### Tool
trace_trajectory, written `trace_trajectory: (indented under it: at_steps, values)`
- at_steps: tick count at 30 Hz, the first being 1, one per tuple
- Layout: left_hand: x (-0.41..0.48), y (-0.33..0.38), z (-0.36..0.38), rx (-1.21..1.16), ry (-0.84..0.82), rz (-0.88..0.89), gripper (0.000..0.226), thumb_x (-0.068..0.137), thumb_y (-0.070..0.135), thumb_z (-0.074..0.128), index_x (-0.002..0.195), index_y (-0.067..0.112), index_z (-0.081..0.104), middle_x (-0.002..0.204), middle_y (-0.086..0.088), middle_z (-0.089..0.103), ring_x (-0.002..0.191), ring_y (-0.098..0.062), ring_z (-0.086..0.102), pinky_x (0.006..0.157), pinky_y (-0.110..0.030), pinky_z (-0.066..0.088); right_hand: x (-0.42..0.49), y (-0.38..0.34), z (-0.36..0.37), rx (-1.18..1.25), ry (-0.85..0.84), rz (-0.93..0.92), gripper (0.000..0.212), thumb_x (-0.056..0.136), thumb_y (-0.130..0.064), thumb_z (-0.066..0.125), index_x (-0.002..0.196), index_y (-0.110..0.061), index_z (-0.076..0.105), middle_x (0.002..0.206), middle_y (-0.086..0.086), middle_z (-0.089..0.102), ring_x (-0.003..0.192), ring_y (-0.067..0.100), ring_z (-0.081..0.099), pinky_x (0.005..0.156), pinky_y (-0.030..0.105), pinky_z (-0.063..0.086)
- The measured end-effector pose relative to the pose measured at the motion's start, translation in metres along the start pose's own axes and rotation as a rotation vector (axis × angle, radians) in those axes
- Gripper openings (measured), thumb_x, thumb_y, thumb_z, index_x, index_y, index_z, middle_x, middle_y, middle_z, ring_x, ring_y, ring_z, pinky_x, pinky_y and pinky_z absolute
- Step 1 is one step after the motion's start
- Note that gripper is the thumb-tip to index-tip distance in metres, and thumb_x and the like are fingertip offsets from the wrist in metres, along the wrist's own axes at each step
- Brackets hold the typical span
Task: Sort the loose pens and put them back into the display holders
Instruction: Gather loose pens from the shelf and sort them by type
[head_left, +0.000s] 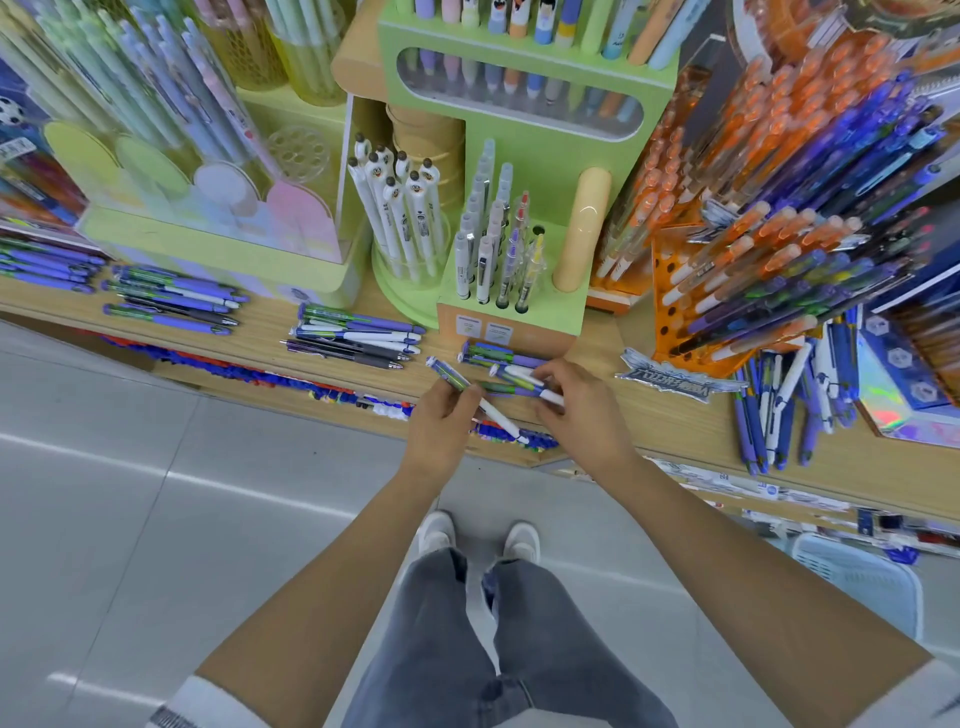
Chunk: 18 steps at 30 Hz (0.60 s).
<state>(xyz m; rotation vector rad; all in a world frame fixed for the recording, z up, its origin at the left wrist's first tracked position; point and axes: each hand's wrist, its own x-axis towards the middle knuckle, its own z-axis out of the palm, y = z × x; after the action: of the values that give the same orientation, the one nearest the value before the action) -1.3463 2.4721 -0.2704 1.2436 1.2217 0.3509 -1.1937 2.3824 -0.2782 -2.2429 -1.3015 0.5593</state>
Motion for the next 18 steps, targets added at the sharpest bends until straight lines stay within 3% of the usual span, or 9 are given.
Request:
trace_trajectory:
  at_steps: [2, 4, 7, 9, 14, 16, 18]
  values:
    - [0.0028, 0.0005, -0.0033, -0.043, -0.011, -0.058, 0.017, 0.096, 0.017, 0.052, 0.087, 0.005, 0.06, 0.081, -0.014, 0.066, 0.075, -0.022, 0.061, 0.078, -0.043, 0.053, 0.0007, 0.0027, 0.001, -0.143, 0.049, 0.025, 0.018, 0.083, -0.017, 0.069, 0.099, -0.011, 0.064, 0.098, 0.008, 0.065, 0.082, 0.031, 0.062, 0.061, 0.037, 0.047]
    - [0.0042, 0.0009, -0.0067, -0.069, -0.045, -0.107, 0.017, 0.097, 0.016, 0.05, 0.092, 0.002, 0.058, 0.094, -0.028, 0.065, 0.08, -0.03, 0.064, 0.076, -0.039, 0.055, 0.0005, 0.0026, 0.0013, -0.136, 0.073, 0.053, 0.019, 0.082, -0.022, 0.071, 0.097, -0.011, 0.065, 0.1, 0.006, 0.064, 0.082, 0.028, 0.062, 0.061, 0.036, 0.047]
    - [0.0051, 0.0015, -0.0094, -0.07, -0.11, -0.136, 0.016, 0.099, 0.017, 0.048, 0.093, 0.004, 0.055, 0.098, -0.032, 0.064, 0.087, -0.041, 0.067, 0.082, -0.049, 0.057, -0.001, -0.0005, -0.001, -0.027, 0.159, 0.068, 0.024, 0.08, -0.026, 0.076, 0.098, -0.014, 0.066, 0.101, 0.0, 0.062, 0.081, 0.016, 0.061, 0.061, 0.031, 0.048]
    - [0.006, 0.0019, -0.0098, -0.046, -0.127, -0.13, 0.016, 0.1, 0.02, 0.048, 0.091, 0.009, 0.056, 0.1, -0.033, 0.062, 0.089, -0.043, 0.066, 0.082, -0.052, 0.056, -0.0007, -0.0005, -0.0032, -0.078, 0.218, 0.039, 0.025, 0.081, -0.025, 0.075, 0.103, -0.015, 0.067, 0.103, 0.001, 0.06, 0.079, 0.016, 0.061, 0.059, 0.029, 0.047]
    - [0.0054, 0.0056, -0.0054, -0.072, -0.156, -0.147, 0.016, 0.099, 0.021, 0.051, 0.088, 0.011, 0.055, 0.088, -0.02, 0.066, 0.083, -0.04, 0.067, 0.081, -0.051, 0.057, 0.0031, -0.001, -0.0015, -0.213, 0.177, 0.078, 0.023, 0.084, -0.024, 0.071, 0.103, -0.012, 0.067, 0.106, 0.004, 0.059, 0.079, 0.025, 0.062, 0.055, 0.028, 0.039]
    - [0.0043, 0.0061, -0.0027, -0.12, -0.187, -0.144, 0.014, 0.099, 0.018, 0.051, 0.095, 0.007, 0.057, 0.08, -0.009, 0.069, 0.082, -0.034, 0.068, 0.082, -0.049, 0.057, 0.0049, -0.0027, -0.0009, -0.224, 0.162, 0.097, 0.021, 0.085, -0.024, 0.07, 0.102, -0.011, 0.066, 0.106, 0.005, 0.06, 0.08, 0.027, 0.062, 0.056, 0.028, 0.035]
    - [0.0046, 0.0056, -0.0011, -0.148, -0.205, -0.132, 0.018, 0.1, 0.017, 0.049, 0.106, 0.002, 0.057, 0.088, -0.01, 0.071, 0.086, -0.032, 0.069, 0.082, -0.045, 0.058, 0.0045, -0.0023, -0.0017, -0.21, 0.157, 0.099, 0.021, 0.084, -0.023, 0.071, 0.1, -0.011, 0.066, 0.104, 0.006, 0.061, 0.081, 0.027, 0.061, 0.056, 0.028, 0.033]
